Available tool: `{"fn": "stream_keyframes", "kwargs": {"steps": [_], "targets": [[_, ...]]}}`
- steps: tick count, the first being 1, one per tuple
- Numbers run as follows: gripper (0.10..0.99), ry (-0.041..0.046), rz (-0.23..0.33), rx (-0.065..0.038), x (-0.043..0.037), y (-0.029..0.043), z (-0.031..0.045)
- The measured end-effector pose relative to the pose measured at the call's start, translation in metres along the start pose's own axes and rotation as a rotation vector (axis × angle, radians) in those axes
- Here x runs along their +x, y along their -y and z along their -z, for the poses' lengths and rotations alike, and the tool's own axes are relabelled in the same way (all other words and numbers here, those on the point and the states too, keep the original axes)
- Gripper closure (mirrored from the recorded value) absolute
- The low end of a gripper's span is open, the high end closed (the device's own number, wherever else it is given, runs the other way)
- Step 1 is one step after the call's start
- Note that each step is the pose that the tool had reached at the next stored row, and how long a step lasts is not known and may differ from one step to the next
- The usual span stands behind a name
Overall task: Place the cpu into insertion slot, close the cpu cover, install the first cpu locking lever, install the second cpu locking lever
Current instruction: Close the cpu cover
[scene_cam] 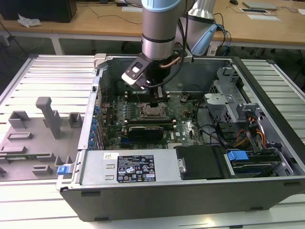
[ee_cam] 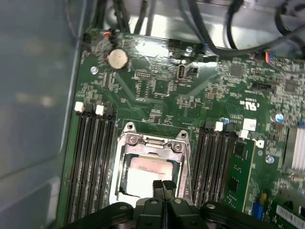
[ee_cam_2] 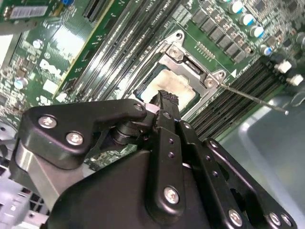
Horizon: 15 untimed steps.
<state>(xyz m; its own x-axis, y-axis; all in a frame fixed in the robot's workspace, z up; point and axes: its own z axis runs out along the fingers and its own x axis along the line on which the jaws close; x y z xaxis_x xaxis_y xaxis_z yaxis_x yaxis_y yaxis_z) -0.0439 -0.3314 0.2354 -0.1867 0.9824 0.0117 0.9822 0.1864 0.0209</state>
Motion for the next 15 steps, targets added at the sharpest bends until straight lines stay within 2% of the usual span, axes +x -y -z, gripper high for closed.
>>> {"fn": "stream_keyframes", "kwargs": {"steps": [7,15], "targets": [[0.980,-0.0023,0.144,0.002,0.0001,0.0000,-0.0003],[0.980,-0.0063,0.352,0.004,0.0001,0.0000,-0.0010]]}}
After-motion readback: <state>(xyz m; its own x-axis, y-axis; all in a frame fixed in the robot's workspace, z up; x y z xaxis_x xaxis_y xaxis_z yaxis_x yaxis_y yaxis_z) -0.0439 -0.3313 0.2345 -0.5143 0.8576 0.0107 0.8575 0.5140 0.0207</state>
